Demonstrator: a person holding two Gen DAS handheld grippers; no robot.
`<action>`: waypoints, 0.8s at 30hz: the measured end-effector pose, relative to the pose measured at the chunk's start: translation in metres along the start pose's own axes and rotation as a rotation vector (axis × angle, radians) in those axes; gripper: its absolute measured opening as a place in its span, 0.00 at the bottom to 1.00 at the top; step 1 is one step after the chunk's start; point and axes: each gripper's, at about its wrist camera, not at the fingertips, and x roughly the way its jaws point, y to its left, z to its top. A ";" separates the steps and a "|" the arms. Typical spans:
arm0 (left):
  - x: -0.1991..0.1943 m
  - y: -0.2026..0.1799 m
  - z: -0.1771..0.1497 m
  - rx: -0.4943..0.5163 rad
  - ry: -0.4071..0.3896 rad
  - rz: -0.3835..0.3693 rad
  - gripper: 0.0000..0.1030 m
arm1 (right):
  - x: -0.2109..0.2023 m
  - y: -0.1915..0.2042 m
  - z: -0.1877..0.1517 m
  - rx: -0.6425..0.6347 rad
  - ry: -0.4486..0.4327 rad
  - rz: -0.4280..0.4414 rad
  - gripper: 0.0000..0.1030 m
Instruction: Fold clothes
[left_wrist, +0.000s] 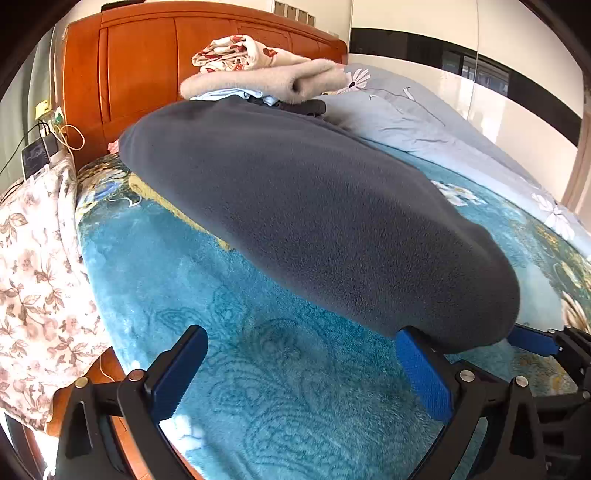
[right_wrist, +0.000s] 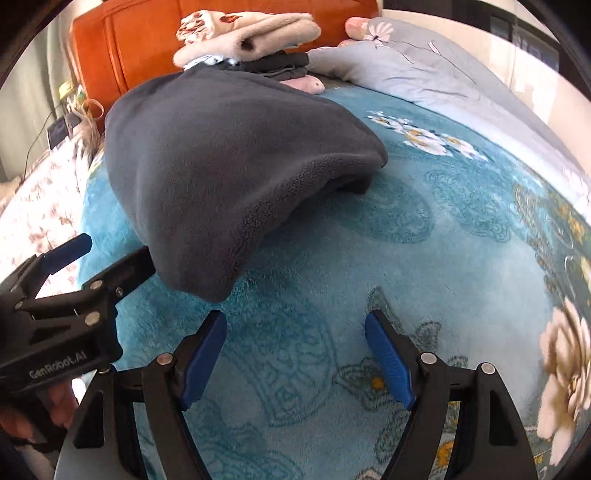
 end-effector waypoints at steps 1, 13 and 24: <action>0.002 -0.001 0.000 -0.004 0.006 0.005 1.00 | 0.001 0.001 -0.001 -0.007 -0.001 -0.007 0.76; 0.021 -0.011 0.004 0.086 0.075 0.027 1.00 | 0.005 -0.009 0.002 0.036 -0.019 -0.052 0.81; 0.014 -0.007 -0.002 0.073 0.027 0.028 1.00 | 0.008 -0.008 0.000 0.041 -0.018 -0.051 0.84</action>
